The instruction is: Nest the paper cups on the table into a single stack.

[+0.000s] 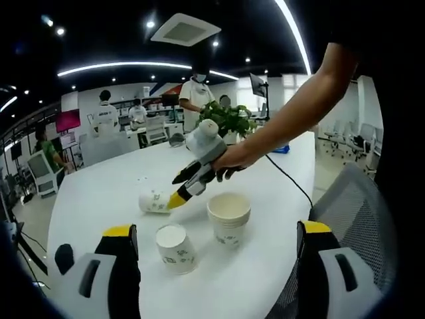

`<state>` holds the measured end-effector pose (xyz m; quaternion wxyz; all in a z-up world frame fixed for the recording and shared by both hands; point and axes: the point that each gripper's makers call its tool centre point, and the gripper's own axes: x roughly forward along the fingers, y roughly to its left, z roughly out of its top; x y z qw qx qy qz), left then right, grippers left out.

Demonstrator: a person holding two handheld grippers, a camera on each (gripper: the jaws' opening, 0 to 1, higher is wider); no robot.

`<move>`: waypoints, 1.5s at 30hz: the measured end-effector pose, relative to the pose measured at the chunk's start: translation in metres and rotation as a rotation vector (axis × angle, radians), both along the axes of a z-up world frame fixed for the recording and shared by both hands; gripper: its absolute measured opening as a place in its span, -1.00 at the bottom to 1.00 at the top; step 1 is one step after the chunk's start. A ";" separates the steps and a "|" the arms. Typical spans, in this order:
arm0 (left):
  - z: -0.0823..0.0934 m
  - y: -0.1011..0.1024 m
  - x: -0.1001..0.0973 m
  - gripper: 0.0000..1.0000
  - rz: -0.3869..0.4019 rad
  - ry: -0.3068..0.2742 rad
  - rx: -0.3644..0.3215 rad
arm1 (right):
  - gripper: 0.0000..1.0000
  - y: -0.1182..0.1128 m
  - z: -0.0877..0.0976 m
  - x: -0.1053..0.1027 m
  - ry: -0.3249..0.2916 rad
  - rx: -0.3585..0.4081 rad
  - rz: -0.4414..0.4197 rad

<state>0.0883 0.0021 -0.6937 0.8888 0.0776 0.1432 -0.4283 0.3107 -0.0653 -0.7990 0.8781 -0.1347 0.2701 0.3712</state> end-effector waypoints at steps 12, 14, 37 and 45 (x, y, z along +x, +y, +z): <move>-0.002 -0.001 0.005 0.98 -0.009 0.010 -0.005 | 0.04 0.008 -0.015 0.021 0.067 0.003 -0.073; 0.000 0.002 0.006 0.98 0.004 0.011 -0.008 | -0.01 0.008 -0.024 0.021 0.087 -0.027 -0.069; 0.008 0.022 0.023 0.72 0.110 0.032 -0.032 | -0.31 0.002 -0.015 0.007 0.027 -0.047 -0.040; 0.019 0.018 0.033 0.65 0.125 0.034 -0.059 | -0.32 -0.011 0.007 -0.016 -0.019 -0.026 -0.047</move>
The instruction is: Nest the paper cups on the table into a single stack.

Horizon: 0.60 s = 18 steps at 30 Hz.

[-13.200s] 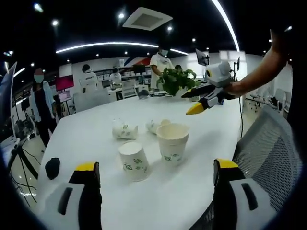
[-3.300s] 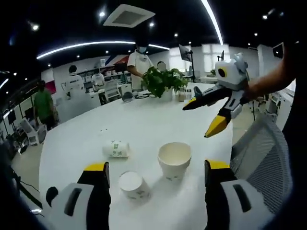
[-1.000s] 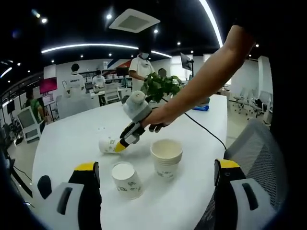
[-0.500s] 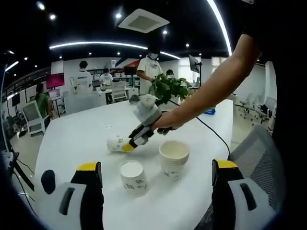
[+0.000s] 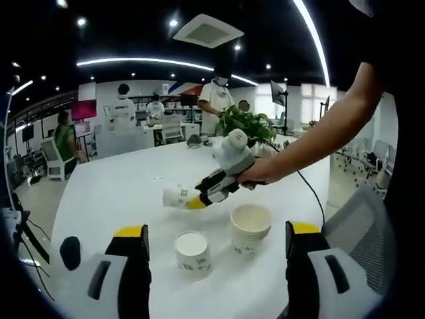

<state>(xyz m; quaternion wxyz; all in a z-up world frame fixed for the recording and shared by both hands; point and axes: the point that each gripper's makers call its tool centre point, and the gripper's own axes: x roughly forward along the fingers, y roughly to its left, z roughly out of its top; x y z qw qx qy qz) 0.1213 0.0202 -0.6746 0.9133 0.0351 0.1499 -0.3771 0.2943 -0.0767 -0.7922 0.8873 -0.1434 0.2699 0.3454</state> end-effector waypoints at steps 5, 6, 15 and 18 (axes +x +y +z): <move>0.006 -0.004 0.005 0.60 0.000 -0.003 -0.012 | -0.31 -0.009 0.015 -0.010 -0.023 0.043 -0.033; 0.007 -0.004 0.006 0.58 0.001 -0.005 -0.013 | -0.31 -0.010 0.017 -0.011 -0.028 0.050 -0.036; 0.022 -0.013 0.022 0.31 -0.025 -0.025 -0.007 | -0.31 -0.024 0.060 -0.040 -0.115 0.117 -0.065; 0.029 -0.022 0.027 0.26 -0.056 -0.040 -0.007 | -0.31 -0.029 0.069 -0.055 -0.127 0.140 -0.085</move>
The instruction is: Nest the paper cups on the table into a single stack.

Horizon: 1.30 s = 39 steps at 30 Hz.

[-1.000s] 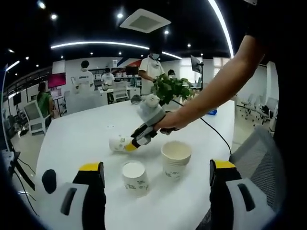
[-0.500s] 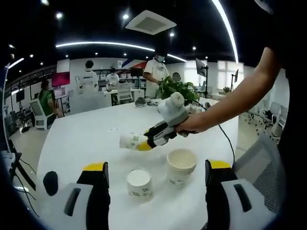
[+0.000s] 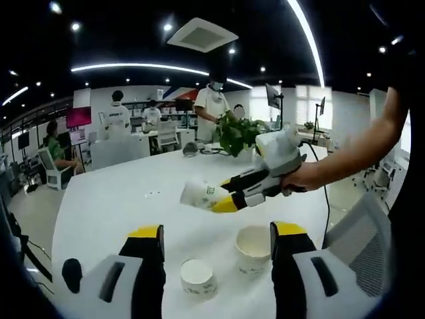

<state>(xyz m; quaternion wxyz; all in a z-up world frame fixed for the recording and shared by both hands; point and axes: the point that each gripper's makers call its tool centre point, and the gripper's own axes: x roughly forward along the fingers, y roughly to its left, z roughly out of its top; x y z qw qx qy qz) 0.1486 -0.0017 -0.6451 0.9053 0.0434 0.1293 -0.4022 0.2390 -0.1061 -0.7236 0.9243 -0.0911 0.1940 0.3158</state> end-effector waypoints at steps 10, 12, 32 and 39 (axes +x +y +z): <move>0.003 -0.029 0.007 -0.08 -0.115 0.029 0.013 | -0.31 -0.010 0.014 -0.049 -0.037 0.024 -0.016; 0.005 -0.034 0.007 -0.11 -0.130 0.025 0.015 | -0.31 -0.012 0.015 -0.057 -0.040 0.028 -0.016; 0.013 -0.069 -0.020 -0.44 -0.391 0.059 0.047 | -0.31 -0.013 0.032 -0.122 -0.126 -0.077 0.125; 0.004 -0.079 -0.036 -0.58 -0.498 0.074 0.088 | -0.31 -0.009 0.038 -0.138 -0.190 -0.113 0.190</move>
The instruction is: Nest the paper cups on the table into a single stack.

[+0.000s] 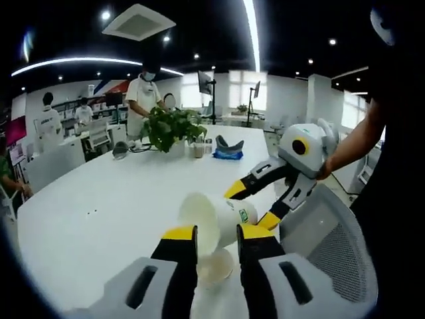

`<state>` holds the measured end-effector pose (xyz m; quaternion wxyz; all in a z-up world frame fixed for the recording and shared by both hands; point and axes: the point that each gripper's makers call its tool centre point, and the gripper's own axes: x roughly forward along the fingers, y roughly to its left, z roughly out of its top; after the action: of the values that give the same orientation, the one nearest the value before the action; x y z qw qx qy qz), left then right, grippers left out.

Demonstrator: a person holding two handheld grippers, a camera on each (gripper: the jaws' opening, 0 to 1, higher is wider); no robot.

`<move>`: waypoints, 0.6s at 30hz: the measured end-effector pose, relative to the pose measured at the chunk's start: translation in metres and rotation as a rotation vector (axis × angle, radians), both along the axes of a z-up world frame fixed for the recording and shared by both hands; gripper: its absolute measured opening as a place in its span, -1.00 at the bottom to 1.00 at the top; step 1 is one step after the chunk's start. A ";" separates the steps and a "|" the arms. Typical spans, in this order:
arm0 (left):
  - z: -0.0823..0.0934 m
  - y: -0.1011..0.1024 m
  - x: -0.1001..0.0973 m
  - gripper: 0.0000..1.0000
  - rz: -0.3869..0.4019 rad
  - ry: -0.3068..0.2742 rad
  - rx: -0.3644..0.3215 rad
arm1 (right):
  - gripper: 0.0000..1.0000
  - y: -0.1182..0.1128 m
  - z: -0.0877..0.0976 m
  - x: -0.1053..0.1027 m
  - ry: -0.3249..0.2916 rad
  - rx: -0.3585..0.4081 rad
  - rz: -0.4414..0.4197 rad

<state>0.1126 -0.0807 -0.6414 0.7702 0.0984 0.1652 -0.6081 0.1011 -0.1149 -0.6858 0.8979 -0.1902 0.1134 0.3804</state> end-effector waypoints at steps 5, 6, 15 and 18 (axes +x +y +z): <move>0.001 -0.007 -0.013 -0.68 -0.076 0.014 0.000 | -0.31 0.001 0.002 -0.009 -0.026 0.001 0.027; 0.001 -0.008 -0.016 -0.71 -0.089 0.017 -0.002 | -0.31 0.002 0.001 -0.010 -0.029 0.001 0.038; 0.004 -0.013 -0.036 -0.93 -0.185 0.039 -0.010 | -0.30 0.004 -0.003 -0.021 -0.042 -0.006 0.077; 0.001 -0.010 -0.040 -1.00 -0.204 0.037 0.016 | -0.25 0.008 0.002 -0.025 -0.005 0.067 0.070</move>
<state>0.0724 -0.0910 -0.6400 0.7003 0.1098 0.1733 -0.6838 0.0759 -0.1067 -0.6838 0.8902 -0.1650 0.0915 0.4146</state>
